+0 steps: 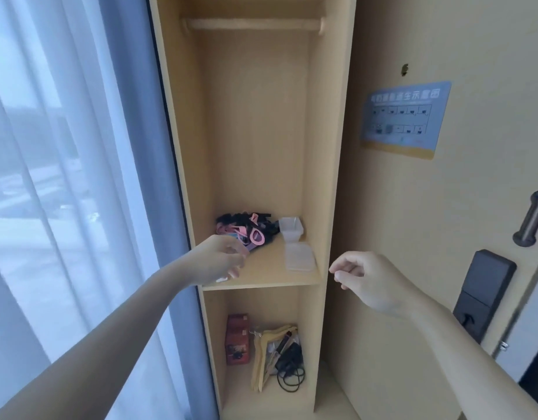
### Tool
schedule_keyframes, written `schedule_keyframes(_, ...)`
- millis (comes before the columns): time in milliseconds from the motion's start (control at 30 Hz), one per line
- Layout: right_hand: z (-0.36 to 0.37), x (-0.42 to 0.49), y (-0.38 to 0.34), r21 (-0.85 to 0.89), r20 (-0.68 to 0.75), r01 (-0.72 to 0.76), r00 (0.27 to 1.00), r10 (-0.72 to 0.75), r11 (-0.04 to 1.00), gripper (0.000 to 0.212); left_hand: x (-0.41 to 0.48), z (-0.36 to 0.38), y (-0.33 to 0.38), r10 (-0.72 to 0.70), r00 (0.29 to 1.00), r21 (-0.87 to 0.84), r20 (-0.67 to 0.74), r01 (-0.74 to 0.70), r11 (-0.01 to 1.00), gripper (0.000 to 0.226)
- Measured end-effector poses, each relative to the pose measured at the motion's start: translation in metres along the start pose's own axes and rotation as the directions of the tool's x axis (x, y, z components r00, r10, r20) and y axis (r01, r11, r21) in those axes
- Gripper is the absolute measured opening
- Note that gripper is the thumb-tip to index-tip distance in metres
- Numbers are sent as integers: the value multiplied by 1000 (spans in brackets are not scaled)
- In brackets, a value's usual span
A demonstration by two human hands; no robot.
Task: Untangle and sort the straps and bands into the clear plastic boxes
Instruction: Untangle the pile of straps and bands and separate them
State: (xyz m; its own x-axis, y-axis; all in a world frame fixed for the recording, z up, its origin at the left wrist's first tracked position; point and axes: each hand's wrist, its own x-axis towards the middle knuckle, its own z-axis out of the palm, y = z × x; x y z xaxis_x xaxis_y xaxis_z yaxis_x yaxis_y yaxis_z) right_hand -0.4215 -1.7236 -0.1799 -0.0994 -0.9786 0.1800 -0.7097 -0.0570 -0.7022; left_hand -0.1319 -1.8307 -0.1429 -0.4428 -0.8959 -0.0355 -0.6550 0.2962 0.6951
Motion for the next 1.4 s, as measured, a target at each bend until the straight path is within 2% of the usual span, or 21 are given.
schedule_keyframes(167,3,70,40,24,2,-1,1000,1,1000,15,74,0,-9,-10,1000,9,-2,10,1000,19)
schedule_keyframes(400,16,189,89,55,110,22,994,-28,998,15,179,-11,-28,-115,989,-159,-93,99,982,19)
schedule_keyframes(733,61,306,118,128,261,45,962,-77,991,14,253,5,-88,-255,963,-189,-83,236,953,18)
schedule_keyframes(967,90,364,134,155,269,2,962,-44,988,14,309,20,-128,-304,953,-202,2,298,933,15)
schedule_keyframes(1100,102,406,141,163,251,-38,968,-4,986,13,351,20,-150,-303,951,-240,67,310,920,32)
schedule_keyframes(1300,122,487,134,165,249,-60,968,17,984,21,416,2,-190,-267,961,-286,68,275,918,19)
schedule_keyframes(1400,136,523,128,174,247,-59,969,14,983,22,434,-5,-211,-284,957,-314,58,288,905,21)
